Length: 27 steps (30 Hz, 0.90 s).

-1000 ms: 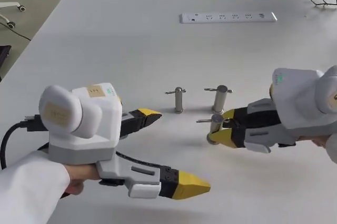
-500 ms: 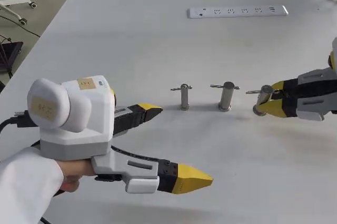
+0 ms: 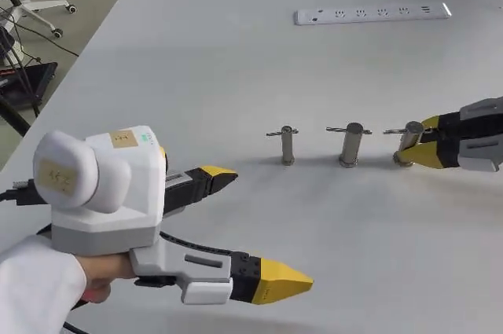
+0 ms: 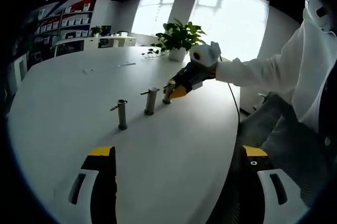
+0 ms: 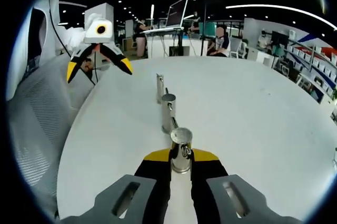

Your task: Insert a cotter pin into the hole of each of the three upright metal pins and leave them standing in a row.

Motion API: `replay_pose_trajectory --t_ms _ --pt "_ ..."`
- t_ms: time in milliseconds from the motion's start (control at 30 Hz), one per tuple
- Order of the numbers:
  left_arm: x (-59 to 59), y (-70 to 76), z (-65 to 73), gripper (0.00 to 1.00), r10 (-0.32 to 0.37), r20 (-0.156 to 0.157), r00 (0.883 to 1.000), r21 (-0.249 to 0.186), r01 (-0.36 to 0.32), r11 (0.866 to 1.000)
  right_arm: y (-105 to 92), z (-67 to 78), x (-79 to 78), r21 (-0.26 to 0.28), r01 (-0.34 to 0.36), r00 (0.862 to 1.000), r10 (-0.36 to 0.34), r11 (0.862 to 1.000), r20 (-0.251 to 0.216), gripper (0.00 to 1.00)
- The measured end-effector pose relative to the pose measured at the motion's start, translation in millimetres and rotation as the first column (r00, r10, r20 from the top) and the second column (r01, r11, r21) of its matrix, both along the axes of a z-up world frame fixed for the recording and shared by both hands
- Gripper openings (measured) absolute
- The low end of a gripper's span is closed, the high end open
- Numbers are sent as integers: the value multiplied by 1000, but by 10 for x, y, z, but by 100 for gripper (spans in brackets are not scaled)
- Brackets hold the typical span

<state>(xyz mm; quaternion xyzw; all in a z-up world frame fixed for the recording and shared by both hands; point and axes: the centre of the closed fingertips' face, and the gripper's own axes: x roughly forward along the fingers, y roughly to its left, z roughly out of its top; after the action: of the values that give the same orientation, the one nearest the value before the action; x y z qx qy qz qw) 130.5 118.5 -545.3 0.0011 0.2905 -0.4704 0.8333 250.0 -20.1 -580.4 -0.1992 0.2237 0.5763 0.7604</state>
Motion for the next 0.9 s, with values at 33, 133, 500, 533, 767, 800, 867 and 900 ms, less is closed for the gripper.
replay_pose_trajectory --t_ms 33,133,500,533,767,800,867,900 --pt "-8 -2 -6 97 -1 -1 1000 4 1 1000 -2 -9 5 -1 1 1000 -1 1000 -1 7" --pt "-26 -19 0 97 -3 -3 1000 2 3 1000 -18 -12 -1 7 5 1000 -5 1000 -8 7" --pt "-110 -96 5 97 -50 -17 999 -2 50 999 -50 -26 17 22 -8 1000 8 1000 0 9" --pt "-127 -107 8 97 -57 -16 998 -1 57 998 -60 -36 33 22 -5 1000 5 1000 -2 9" --pt "-175 -132 2 97 -78 -16 997 10 78 997 -102 -29 28 12 19 1000 -19 1000 6 23" --pt "-148 -125 24 98 -66 -3 998 6 66 998 -108 16 14 16 28 1000 -28 999 8 23" --pt "-82 -100 72 98 -35 19 999 -5 35 999 -113 137 13 50 80 997 -80 996 -3 27" --pt "-54 -89 91 98 -22 29 999 -10 22 1000 -113 185 13 69 108 994 -107 992 -21 30"
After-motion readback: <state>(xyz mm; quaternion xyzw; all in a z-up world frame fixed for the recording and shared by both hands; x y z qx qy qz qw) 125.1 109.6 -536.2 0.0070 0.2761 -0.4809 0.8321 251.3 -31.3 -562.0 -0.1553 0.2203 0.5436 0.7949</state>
